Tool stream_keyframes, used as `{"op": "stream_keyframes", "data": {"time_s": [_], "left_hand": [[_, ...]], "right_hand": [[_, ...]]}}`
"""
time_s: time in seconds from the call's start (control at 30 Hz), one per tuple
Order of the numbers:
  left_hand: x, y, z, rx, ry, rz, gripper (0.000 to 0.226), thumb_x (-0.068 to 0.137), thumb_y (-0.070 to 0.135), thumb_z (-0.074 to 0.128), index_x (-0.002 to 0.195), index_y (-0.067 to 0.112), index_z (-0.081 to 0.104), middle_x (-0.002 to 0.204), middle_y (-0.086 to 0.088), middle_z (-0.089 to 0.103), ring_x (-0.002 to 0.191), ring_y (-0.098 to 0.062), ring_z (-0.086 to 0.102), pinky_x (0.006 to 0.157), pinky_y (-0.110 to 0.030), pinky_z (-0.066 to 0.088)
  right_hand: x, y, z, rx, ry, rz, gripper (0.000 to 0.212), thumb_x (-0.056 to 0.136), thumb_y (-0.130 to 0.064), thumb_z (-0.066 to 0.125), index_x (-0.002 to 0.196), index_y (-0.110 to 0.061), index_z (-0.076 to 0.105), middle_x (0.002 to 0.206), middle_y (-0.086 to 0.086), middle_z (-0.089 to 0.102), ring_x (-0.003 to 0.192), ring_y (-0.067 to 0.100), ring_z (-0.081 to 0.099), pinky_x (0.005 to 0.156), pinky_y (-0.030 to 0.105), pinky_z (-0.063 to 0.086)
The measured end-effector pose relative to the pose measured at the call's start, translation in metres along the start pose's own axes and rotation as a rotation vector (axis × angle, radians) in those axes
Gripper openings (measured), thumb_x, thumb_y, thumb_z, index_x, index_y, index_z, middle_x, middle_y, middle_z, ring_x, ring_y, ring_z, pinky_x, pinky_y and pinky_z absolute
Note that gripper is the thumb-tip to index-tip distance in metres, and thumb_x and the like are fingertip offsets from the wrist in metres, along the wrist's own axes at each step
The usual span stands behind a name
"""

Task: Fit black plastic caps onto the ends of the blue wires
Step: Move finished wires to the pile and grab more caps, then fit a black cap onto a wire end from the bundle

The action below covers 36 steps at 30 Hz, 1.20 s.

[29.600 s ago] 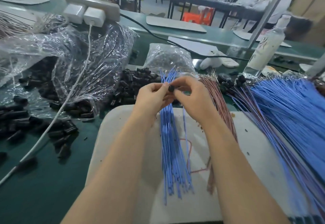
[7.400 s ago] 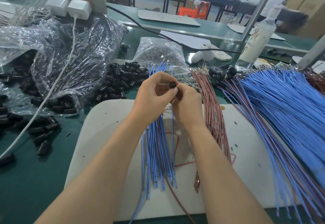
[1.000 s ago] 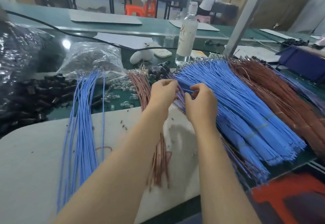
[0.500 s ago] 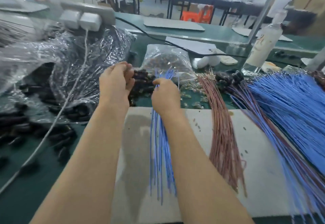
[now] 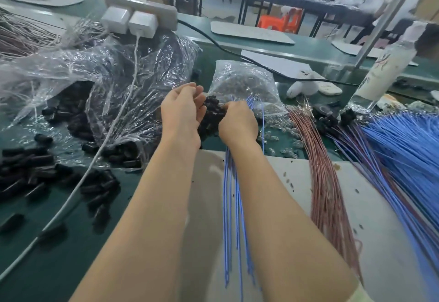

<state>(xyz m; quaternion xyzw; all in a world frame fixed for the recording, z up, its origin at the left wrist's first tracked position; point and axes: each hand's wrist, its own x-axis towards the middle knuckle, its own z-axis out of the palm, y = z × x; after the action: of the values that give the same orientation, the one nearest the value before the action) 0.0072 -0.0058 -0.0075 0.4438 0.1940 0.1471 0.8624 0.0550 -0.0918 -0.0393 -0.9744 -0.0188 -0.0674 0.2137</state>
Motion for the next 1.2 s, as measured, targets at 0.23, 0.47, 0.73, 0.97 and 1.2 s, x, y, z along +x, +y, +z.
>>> {"op": "stream_keyframes", "data": {"time_s": [0.23, 0.47, 0.73, 0.97, 1.2], "left_hand": [[0.004, -0.007, 0.002, 0.014, -0.003, -0.031, 0.013, 0.095, 0.011, 0.047, 0.101, 0.015, 0.058, 0.089, 0.004, 0.065, 0.079, -0.006, 0.061, 0.072, -0.019, 0.049], [0.005, -0.007, -0.002, 0.02, 0.001, -0.029, 0.013, 0.094, 0.011, 0.047, 0.1, 0.015, 0.058, 0.087, 0.005, 0.065, 0.078, -0.006, 0.061, 0.071, -0.02, 0.049], [0.006, 0.0, -0.003, 0.016, 0.01, -0.001, 0.016, 0.094, 0.011, 0.047, 0.102, 0.015, 0.06, 0.09, 0.006, 0.066, 0.075, -0.004, 0.061, 0.074, -0.021, 0.05], [0.009, 0.002, -0.005, 0.01, 0.008, -0.016, 0.016, 0.094, 0.011, 0.047, 0.102, 0.015, 0.06, 0.089, 0.006, 0.066, 0.074, -0.005, 0.061, 0.072, -0.021, 0.05], [0.012, 0.002, -0.006, 0.005, 0.011, -0.017, 0.017, 0.094, 0.01, 0.046, 0.103, 0.014, 0.06, 0.088, 0.006, 0.065, 0.071, -0.004, 0.06, 0.071, -0.019, 0.05]], "right_hand": [[0.012, -0.004, -0.002, -0.125, -0.101, 0.027, 0.031, 0.087, -0.004, 0.048, 0.116, -0.008, 0.057, 0.117, 0.012, 0.059, 0.114, 0.031, 0.049, 0.077, 0.035, 0.042], [0.004, -0.001, -0.007, -0.101, -0.143, -0.028, 0.034, 0.089, -0.013, 0.048, 0.123, -0.014, 0.055, 0.12, 0.011, 0.059, 0.118, 0.032, 0.045, 0.091, 0.037, 0.039], [-0.005, 0.013, -0.02, 0.215, -0.072, -0.077, 0.032, 0.086, -0.001, 0.043, 0.102, -0.016, 0.067, 0.11, 0.006, 0.067, 0.101, 0.022, 0.059, 0.088, 0.033, 0.049], [0.011, 0.025, -0.019, 0.05, -0.057, -0.038, 0.037, 0.089, -0.005, 0.045, 0.117, -0.017, 0.065, 0.121, 0.006, 0.063, 0.117, 0.028, 0.052, 0.094, 0.038, 0.047], [0.015, 0.009, -0.013, -0.225, -0.183, 0.078, 0.039, 0.091, -0.029, 0.052, 0.124, -0.009, 0.052, 0.145, 0.017, 0.027, 0.134, 0.039, 0.025, 0.106, 0.046, 0.031]]}}
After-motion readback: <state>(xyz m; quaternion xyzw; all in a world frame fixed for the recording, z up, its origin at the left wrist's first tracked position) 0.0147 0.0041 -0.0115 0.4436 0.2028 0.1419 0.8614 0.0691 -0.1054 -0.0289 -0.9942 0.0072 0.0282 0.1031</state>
